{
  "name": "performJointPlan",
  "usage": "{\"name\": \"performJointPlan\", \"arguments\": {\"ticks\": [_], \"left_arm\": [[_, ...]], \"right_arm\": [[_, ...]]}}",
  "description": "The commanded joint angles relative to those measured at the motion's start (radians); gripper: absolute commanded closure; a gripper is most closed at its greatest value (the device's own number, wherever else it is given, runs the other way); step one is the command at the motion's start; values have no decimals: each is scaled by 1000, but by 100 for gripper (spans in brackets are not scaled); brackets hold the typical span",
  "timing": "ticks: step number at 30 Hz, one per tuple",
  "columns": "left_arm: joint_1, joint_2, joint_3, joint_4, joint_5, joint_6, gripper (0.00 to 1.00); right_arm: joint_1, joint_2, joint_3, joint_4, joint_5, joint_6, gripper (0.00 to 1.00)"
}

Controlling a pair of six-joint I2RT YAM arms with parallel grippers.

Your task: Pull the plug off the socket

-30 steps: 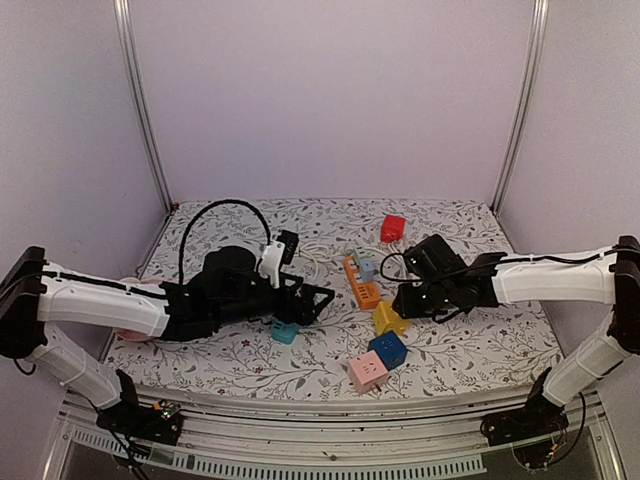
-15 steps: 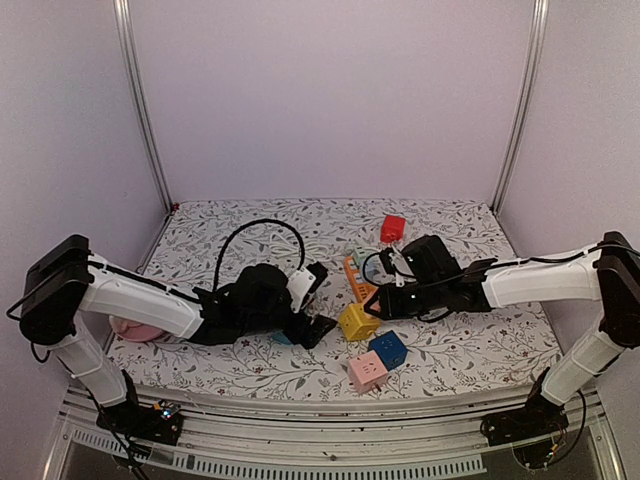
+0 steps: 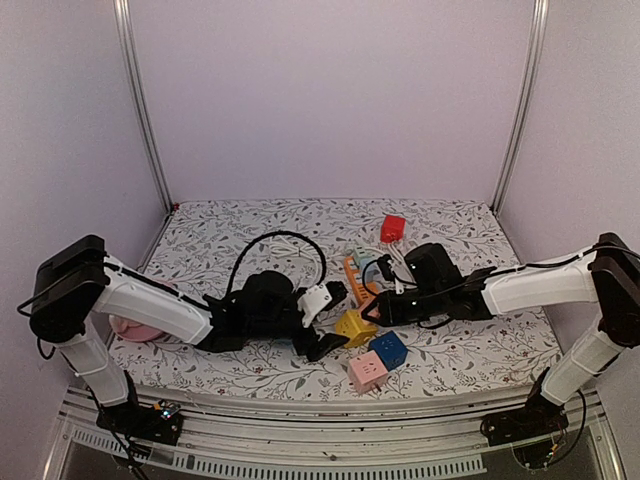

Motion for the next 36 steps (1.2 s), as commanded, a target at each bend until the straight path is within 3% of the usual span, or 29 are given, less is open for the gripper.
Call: {"name": "performJointPlan", "arguments": {"ticks": [1,6,20,24,29,33,36], "left_arm": [[-19,58,68,-36,32,53,12],[-22,132,159,-157,1,60,24],[-17,199,206,-147,42,14,32],[-17,203,198,-115,53,-22,43],[-19,201,196,-126,58,-29,65],[-20,195,185,-136,56,-34,81],[-20,179,168,-135,49,-39,87]], "right_arm": [[2,-22,-30,56,-11,4,86],[1,-33,-39,59,-17,8,86],[2,-43,-70,94,-38,33,86],[2,-44,-82,104,-45,44,86],[2,-53,-93,112,-55,45,86],[2,-63,-91,110,-61,50,94],[1,-72,-90,109,-58,51,96]]}}
